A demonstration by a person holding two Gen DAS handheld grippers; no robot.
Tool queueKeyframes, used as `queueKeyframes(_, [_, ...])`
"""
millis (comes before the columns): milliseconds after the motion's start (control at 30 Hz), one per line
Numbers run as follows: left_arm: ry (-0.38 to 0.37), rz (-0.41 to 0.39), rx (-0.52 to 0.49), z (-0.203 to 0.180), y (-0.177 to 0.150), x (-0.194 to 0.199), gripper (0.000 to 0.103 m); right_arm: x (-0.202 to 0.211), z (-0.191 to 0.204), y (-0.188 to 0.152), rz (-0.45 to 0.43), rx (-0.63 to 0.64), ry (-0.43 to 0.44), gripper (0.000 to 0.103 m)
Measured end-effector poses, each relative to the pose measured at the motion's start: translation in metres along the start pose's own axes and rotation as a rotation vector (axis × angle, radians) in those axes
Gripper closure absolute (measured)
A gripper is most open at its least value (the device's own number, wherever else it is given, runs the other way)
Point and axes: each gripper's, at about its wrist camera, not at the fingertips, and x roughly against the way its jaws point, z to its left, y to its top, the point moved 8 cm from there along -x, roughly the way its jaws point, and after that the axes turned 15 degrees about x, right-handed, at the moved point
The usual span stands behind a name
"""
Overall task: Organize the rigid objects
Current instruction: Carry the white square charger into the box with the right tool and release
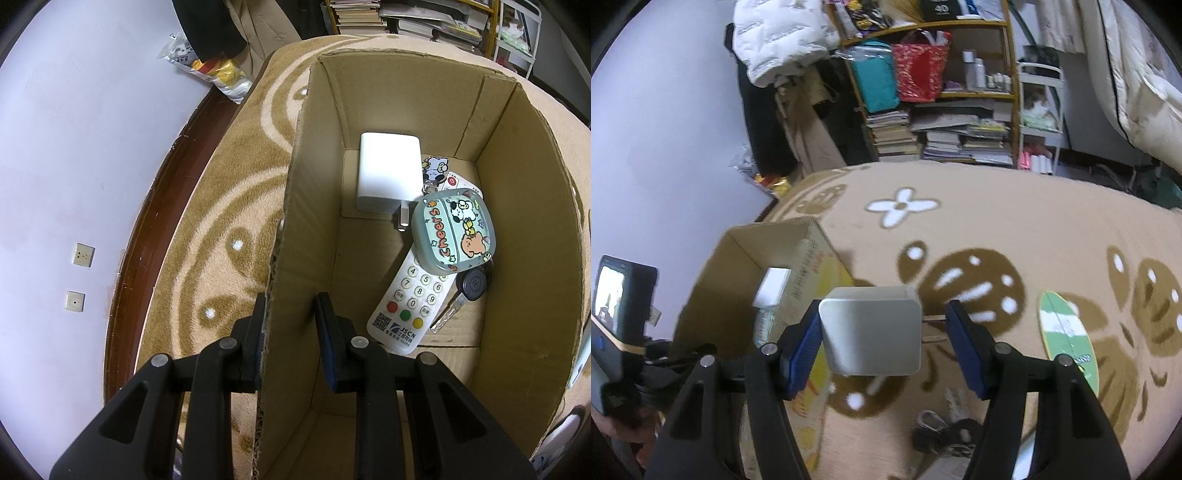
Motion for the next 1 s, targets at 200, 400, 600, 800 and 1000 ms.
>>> queueKeyframes(200, [0.000, 0.000, 0.000, 0.000, 0.000, 0.000, 0.079, 0.006, 0.025, 0.023, -0.046, 0.047, 0.046, 0.033])
queueKeyframes(400, [-0.003, 0.003, 0.002, 0.000, 0.000, 0.001, 0.079, 0.007, 0.040, 0.040, -0.073, 0.061, 0.093, 0.033])
queueKeyframes(600, [-0.004, 0.005, 0.003, 0.000, 0.001, 0.000, 0.079, 0.002, 0.050, 0.045, -0.074, 0.068, 0.120, 0.033])
queueKeyframes(800, [-0.008, 0.008, 0.007, 0.001, 0.001, -0.001, 0.079, -0.006, 0.062, 0.044, -0.062, 0.074, 0.155, 0.033])
queueKeyframes(1000, [-0.012, 0.009, 0.009, 0.002, 0.001, -0.002, 0.079, -0.016, 0.071, 0.036, -0.042, 0.072, 0.182, 0.033])
